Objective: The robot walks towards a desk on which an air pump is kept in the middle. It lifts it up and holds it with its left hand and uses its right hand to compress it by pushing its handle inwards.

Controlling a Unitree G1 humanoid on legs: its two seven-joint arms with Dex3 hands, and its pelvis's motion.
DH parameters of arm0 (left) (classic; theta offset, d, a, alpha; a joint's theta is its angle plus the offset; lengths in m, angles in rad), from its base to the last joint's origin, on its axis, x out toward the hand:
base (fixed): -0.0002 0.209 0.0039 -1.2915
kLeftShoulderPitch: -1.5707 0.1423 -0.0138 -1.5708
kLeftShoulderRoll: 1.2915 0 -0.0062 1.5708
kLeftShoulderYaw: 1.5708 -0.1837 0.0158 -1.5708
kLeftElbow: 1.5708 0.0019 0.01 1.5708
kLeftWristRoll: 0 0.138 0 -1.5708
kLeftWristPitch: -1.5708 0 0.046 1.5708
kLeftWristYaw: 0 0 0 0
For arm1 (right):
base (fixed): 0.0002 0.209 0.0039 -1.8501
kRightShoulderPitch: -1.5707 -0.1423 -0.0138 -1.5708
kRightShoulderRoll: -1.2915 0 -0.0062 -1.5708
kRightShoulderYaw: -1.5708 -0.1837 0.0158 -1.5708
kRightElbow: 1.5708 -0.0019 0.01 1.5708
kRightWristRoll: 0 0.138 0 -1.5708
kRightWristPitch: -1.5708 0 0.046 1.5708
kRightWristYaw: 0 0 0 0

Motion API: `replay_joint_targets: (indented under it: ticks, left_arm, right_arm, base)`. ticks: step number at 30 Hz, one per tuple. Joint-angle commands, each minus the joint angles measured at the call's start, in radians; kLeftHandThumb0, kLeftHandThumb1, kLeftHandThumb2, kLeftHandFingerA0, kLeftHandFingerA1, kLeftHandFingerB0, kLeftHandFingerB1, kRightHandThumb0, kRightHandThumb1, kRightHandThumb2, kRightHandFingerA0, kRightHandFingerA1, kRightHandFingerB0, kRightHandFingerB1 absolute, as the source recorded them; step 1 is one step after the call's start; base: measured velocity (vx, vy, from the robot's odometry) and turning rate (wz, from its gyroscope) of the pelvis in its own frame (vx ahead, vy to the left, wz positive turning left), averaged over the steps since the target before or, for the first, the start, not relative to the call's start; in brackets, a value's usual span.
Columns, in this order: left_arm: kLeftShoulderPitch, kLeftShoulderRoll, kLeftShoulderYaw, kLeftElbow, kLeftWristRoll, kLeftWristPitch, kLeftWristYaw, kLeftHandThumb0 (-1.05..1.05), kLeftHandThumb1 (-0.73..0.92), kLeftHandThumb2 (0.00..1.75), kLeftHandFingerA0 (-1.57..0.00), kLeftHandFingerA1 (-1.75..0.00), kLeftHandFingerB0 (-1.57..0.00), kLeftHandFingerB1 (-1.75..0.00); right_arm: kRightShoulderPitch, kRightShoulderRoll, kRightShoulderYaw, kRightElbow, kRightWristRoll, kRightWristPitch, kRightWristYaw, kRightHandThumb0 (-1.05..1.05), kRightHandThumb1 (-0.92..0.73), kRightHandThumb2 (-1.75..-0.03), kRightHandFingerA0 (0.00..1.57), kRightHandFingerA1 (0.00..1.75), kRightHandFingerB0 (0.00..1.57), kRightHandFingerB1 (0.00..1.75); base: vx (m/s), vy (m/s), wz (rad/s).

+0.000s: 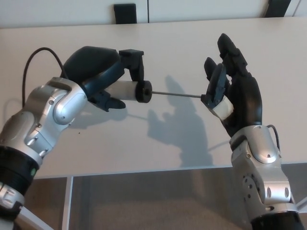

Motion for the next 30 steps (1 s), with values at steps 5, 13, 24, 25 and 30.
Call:
replay_joint_targets:
  ticks: [5, 13, 24, 25, 30]
  left_arm:
    - [0.002, -0.047, -0.002, -0.029, 0.002, 0.029, 0.033, -0.07, 0.78, 0.56, -0.65, -1.75, -0.51, -1.59]
    - [-0.002, -0.057, -0.018, -0.036, 0.012, 0.031, 0.016, -0.16, 0.68, 0.62, -0.75, -1.33, -0.67, -0.98]
    - [-0.001, -0.1, -0.027, -0.052, 0.034, 0.092, 0.032, -0.16, 0.62, 0.59, -0.86, -1.23, -0.81, -0.54]
    - [0.003, -0.106, -0.028, -0.06, 0.043, 0.106, 0.04, -0.16, 0.62, 0.59, -0.86, -1.23, -0.81, -0.54]
    - [0.045, -0.154, -0.038, -0.148, 0.098, 0.211, 0.071, -0.14, 0.59, 0.57, -0.9, -0.91, -0.71, -0.48]
  right_arm:
    - [-0.027, 0.021, -0.008, 0.025, -0.002, -0.049, -0.032, -0.89, -0.81, -1.03, 0.0, 0.05, 0.0, 0.0]
    - [-0.035, 0.023, -0.018, 0.029, 0.009, -0.061, -0.03, -0.91, -0.85, -1.17, 0.0, 0.11, 0.0, 0.08]
    - [-0.033, 0.028, -0.028, 0.022, 0.001, -0.073, -0.056, -0.83, -0.79, -1.14, 0.0, 0.17, 0.0, 0.15]
    - [-0.034, 0.03, -0.03, 0.024, 0.0, -0.078, -0.061, -0.83, -0.79, -1.14, 0.0, 0.17, 0.0, 0.15]
    - [-0.042, 0.029, -0.034, 0.03, -0.04, -0.1, -0.114, -0.87, -0.83, -1.14, 0.0, 0.16, 0.0, 0.12]
  base:
    - [0.0, 0.0, 0.0]
    - [0.0, 0.0, 0.0]
    - [0.0, 0.0, 0.0]
    - [0.0, 0.0, 0.0]
    - [0.0, 0.0, 0.0]
